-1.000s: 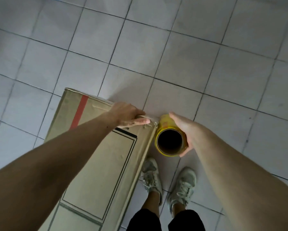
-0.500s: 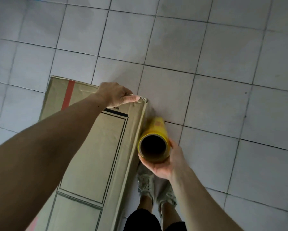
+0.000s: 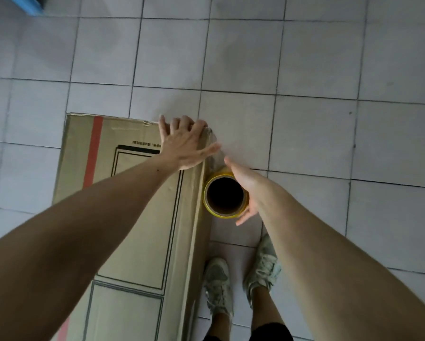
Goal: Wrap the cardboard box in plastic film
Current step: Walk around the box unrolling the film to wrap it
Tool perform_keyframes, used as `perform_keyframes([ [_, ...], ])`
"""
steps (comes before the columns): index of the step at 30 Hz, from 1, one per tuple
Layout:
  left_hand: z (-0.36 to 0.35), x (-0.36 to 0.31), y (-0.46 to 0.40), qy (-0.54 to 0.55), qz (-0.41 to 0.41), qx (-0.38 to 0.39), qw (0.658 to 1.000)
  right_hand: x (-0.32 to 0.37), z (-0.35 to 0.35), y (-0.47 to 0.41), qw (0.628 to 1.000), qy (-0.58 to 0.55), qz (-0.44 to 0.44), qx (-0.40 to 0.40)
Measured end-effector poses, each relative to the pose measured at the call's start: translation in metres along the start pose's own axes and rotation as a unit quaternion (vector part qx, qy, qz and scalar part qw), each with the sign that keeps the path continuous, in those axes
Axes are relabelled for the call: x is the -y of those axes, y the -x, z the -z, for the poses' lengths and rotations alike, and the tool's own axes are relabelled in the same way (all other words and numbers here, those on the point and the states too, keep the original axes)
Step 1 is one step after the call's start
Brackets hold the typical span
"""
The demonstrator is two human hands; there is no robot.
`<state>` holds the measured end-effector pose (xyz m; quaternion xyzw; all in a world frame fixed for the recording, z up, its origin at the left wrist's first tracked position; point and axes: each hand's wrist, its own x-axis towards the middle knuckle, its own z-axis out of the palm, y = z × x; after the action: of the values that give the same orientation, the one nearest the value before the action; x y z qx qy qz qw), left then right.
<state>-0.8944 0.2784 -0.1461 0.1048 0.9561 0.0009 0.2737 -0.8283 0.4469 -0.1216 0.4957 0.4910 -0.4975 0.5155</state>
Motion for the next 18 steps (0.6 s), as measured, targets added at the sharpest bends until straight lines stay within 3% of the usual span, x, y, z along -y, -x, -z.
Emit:
perform_keyframes([
  [4,-0.001,0.001,-0.003,-0.008,-0.005,-0.009,1.0,-0.025,0.0,-0.003,0.992,-0.117,-0.017,0.031],
  [7,0.0,0.001,-0.004,-0.008,-0.004,-0.011,1.0,-0.076,-0.006,-0.012,0.965,-0.25,-0.036,0.066],
  [12,-0.003,-0.002,-0.004,-0.028,0.0,-0.026,0.999,-0.148,-0.028,-0.012,0.859,-0.488,-0.085,0.128],
  [15,-0.004,-0.004,-0.001,-0.018,0.005,-0.042,0.999,-0.169,-0.035,-0.007,0.808,-0.55,-0.116,0.176],
  [16,-0.006,-0.006,0.001,-0.004,0.006,-0.048,0.999,-0.17,-0.033,-0.003,0.817,-0.537,-0.115,0.175],
  [18,-0.013,-0.012,0.009,0.015,0.01,-0.061,0.998,-0.163,-0.023,0.001,0.882,-0.444,-0.102,0.118],
])
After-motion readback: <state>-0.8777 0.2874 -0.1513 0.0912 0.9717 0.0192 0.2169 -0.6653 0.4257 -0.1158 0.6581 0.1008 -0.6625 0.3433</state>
